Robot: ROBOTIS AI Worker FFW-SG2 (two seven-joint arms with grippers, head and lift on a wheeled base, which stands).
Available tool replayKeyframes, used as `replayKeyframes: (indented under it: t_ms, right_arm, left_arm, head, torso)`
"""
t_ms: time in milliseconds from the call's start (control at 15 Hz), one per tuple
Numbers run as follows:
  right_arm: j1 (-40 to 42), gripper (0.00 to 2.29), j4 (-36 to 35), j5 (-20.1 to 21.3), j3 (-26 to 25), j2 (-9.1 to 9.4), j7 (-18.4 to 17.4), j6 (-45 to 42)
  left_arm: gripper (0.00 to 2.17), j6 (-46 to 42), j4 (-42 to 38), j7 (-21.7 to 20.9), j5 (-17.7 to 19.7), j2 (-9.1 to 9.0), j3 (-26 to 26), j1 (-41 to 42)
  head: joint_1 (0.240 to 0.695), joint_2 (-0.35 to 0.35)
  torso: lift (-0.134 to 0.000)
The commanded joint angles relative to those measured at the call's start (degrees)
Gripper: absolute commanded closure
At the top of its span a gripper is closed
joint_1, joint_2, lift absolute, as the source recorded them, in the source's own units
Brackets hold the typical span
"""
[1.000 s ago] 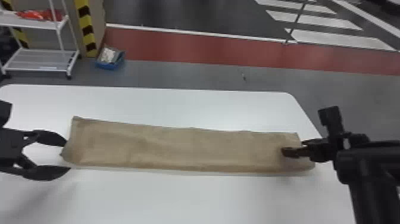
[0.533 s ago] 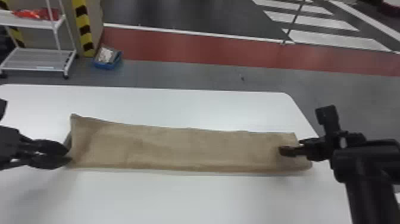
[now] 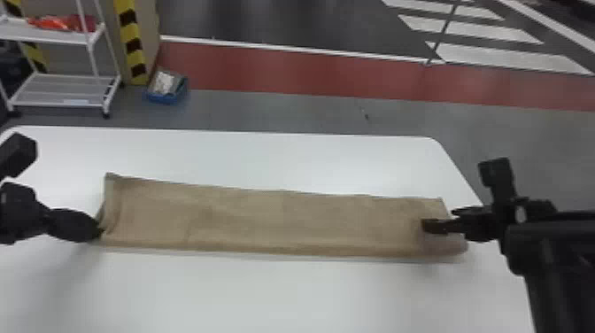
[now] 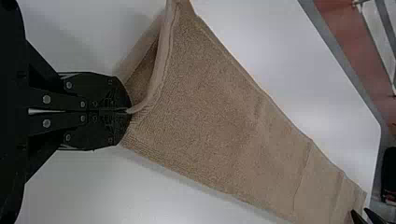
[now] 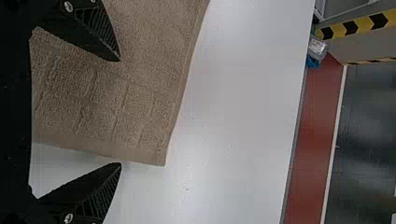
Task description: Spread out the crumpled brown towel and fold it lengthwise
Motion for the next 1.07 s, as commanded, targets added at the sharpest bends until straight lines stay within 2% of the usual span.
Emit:
replayKeyframes:
  t_ms: [0,200,333,467,600,800,1000]
  right_arm:
    - [0.1,0.08,-0.6,-0.1,0.0,0.33,0.1,0.0]
    - [1.1,0.08,-2.5,-1.1,0.0,0.86,0.2,0.2]
    - [3.8,0.09,-7.4,-3.5,1.1,1.21,0.7,2.6]
    - [5.5,0.09,-13.2,-4.4,2.4,2.7,2.2,5.6]
    - [6.6,0.09,-17.5,-5.1,4.5,2.88,3.5,11.1]
    - [7.4,0.13,-18.4,-2.4,8.6,2.88,4.8,13.4]
    - [7.6,0.15,-16.4,0.1,10.5,2.88,4.8,12.8]
  left_arm:
    - [2.14,5.5,-1.1,-1.6,-3.3,0.57,-1.1,-1.3]
    - [2.14,10.7,-2.4,-2.7,-7.0,1.09,-3.4,-1.6]
    - [2.14,14.1,-3.5,-3.0,-7.5,1.27,-4.0,-1.7]
    - [2.14,14.8,-4.1,-3.3,-7.5,1.18,-4.0,-1.7]
    - [2.14,16.9,-4.8,-3.4,-7.5,1.18,-4.1,-1.6]
    - [2.14,19.0,-5.1,-3.4,-7.5,1.18,-4.1,-1.5]
    - [2.14,20.6,-6.2,-3.4,-7.6,1.36,-4.1,-1.3]
  head:
    - [0.695,-0.183]
    - [0.695,-0.16]
    - [0.695,-0.15]
    - [0.695,-0.124]
    - [0.695,-0.096]
    - [0.695,-0.062]
    - [0.695,-0.03]
  torso:
    - [-0.124]
    - [-0.124]
    - [-0.124]
    - [-0.124]
    - [-0.124]
    - [-0.124]
    - [-0.124]
